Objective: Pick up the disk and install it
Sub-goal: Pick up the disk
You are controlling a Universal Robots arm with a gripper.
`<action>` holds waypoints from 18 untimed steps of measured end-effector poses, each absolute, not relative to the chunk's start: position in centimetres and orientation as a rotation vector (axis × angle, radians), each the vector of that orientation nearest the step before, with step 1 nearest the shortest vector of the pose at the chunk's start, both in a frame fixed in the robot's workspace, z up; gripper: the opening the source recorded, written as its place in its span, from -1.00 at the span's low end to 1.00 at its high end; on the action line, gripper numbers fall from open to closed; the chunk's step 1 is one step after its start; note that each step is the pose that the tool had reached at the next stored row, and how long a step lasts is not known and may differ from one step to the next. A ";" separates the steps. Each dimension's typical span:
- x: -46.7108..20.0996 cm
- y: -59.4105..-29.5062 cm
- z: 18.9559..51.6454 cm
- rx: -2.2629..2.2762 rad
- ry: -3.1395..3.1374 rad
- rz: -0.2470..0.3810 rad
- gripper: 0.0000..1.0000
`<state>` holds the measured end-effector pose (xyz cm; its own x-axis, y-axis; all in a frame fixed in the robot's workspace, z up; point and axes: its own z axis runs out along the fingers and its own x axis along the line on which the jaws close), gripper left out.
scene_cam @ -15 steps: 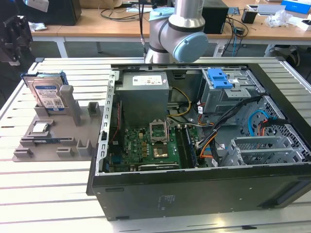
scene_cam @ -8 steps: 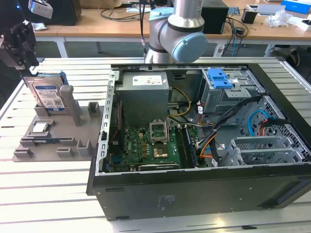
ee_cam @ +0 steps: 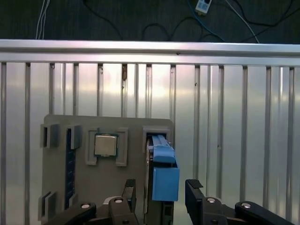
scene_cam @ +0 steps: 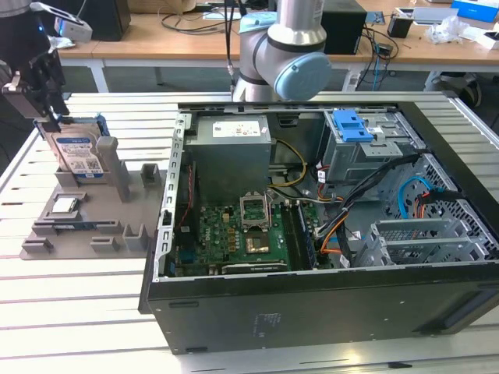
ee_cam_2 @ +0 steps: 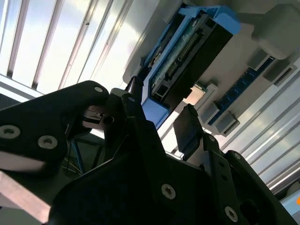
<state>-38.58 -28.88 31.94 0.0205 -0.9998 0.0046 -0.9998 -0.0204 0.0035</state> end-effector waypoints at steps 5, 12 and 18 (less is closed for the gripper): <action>-38.7 -28.8 30.5 2.254 -2.180 0.001 0.08; -38.9 -28.8 28.8 2.253 -2.181 0.001 0.08; -38.9 -28.8 28.6 2.253 -2.181 0.001 0.08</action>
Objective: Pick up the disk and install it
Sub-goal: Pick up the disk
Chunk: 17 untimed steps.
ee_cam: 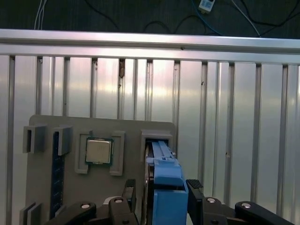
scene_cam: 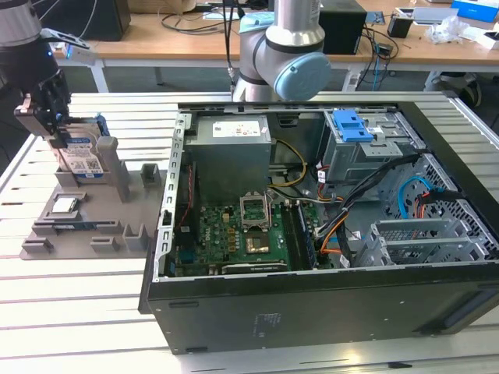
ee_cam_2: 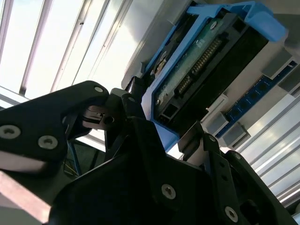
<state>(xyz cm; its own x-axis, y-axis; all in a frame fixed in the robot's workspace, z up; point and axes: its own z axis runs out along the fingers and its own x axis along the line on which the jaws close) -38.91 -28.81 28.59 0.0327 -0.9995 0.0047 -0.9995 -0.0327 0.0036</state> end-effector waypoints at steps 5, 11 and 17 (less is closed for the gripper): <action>-38.9 -28.8 28.6 2.253 -2.181 0.001 -0.07; -38.9 -28.8 28.6 2.253 -2.181 0.001 -0.26; -38.9 -28.8 28.6 2.253 -2.181 0.002 -0.26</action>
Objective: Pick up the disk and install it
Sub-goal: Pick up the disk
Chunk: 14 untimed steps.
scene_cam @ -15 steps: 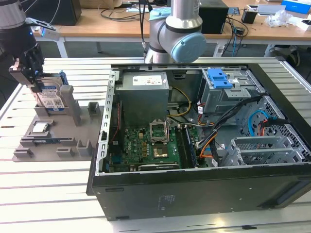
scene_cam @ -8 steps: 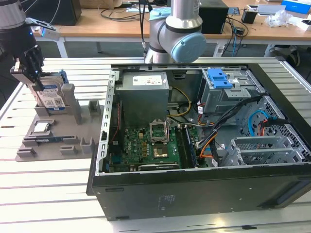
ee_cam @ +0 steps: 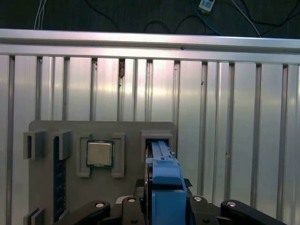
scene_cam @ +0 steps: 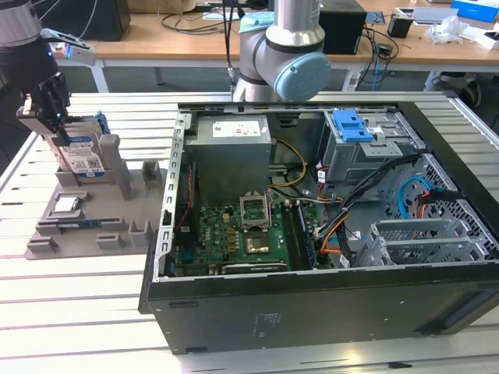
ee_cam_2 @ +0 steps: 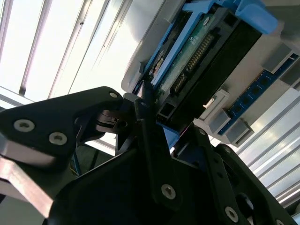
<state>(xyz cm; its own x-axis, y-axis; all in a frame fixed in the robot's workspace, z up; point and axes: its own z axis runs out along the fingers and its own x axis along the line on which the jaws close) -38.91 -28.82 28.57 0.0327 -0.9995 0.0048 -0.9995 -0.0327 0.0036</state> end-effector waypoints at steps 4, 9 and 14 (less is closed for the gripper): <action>-38.9 -28.8 28.6 2.253 -2.181 0.002 -0.26; -38.9 -28.8 28.6 2.253 -2.180 0.003 -0.26; -38.9 -28.8 29.0 2.253 -2.180 0.003 -0.26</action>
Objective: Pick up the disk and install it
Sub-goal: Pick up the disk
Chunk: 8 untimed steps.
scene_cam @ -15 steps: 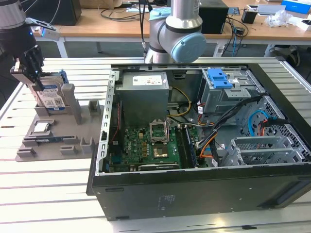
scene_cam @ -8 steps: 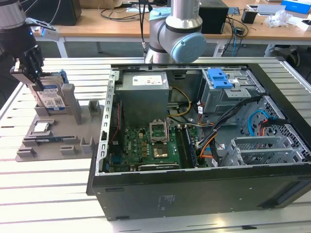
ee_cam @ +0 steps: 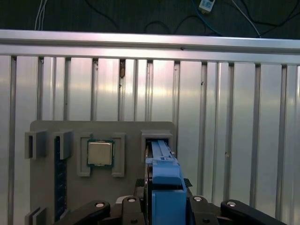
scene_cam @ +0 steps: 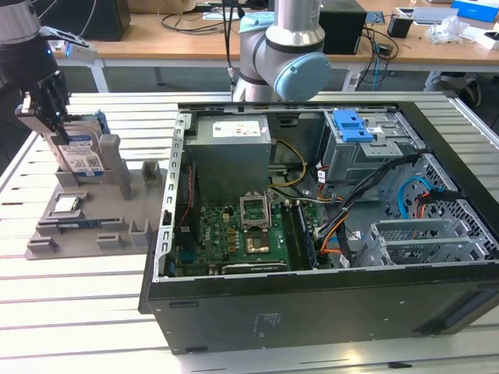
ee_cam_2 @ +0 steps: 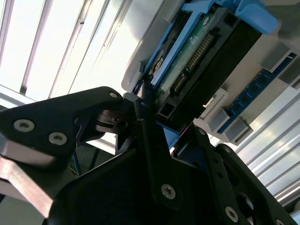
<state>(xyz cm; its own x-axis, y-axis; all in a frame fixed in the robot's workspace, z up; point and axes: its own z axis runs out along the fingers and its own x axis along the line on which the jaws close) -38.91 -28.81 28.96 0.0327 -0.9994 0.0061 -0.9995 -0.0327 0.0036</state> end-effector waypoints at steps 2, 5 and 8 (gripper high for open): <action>-38.9 -28.8 29.1 2.253 -2.180 0.003 -0.26; -38.9 -28.8 29.4 2.253 -2.180 0.003 -0.26; -38.9 -28.8 29.8 2.253 -2.180 0.002 -0.26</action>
